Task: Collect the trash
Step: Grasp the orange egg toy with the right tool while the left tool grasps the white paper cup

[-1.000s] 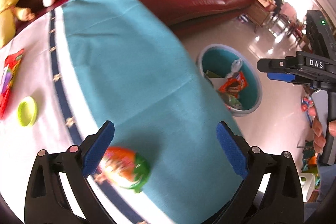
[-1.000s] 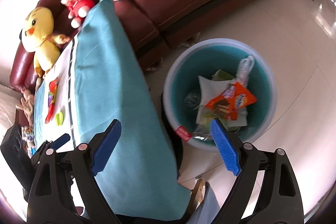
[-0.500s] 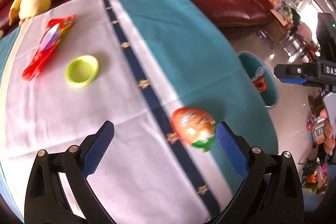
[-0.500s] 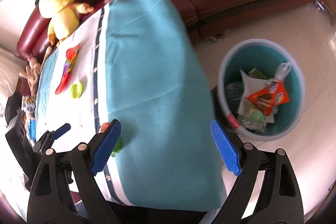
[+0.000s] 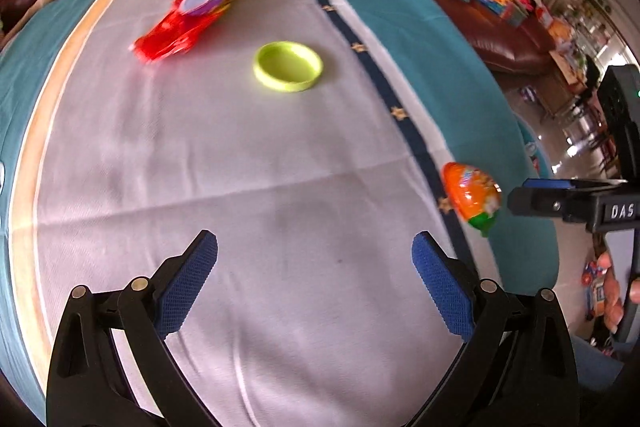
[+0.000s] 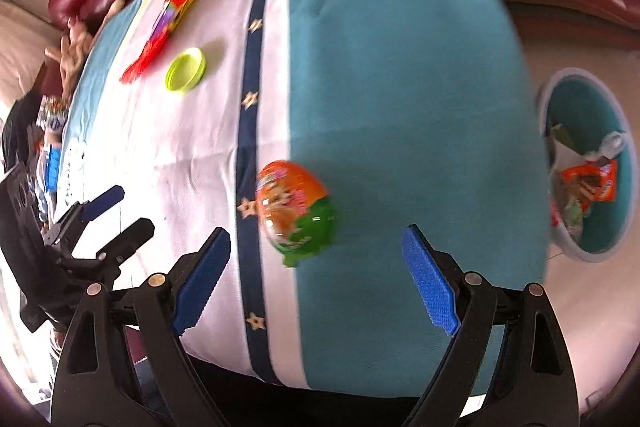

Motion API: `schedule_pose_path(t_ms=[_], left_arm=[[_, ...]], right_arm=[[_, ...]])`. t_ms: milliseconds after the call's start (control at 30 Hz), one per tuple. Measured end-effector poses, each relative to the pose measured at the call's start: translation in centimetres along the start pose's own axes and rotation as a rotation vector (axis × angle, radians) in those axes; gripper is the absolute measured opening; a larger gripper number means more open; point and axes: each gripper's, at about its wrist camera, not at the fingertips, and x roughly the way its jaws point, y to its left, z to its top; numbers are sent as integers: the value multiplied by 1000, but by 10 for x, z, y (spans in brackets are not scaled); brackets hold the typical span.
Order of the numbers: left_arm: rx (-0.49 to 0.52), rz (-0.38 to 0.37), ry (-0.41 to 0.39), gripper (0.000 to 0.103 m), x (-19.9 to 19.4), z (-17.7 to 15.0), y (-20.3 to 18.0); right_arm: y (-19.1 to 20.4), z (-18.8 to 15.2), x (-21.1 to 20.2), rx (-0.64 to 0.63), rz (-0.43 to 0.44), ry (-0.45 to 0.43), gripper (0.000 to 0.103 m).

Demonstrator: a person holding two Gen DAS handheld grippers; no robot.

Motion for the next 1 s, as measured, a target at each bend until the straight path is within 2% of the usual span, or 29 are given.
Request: schedule_pose_path(t_ms=[200,367,700,1000], left_arm=[[-28,-3,-4,98,-2,-3,15],[-42,-3,-6,98,-4,-4,24],[-82,-16,-15,98,-7,-6,32],[-88,-8,-14,98,-7,-4,35]], right_arm=[[25,3,13,-89,-51,-12,83],[28,4,17,-112,-95,-33,83],[33,-2,26,-172,-166,-32,64],[36,-2,30,-203,-186,-31,63]])
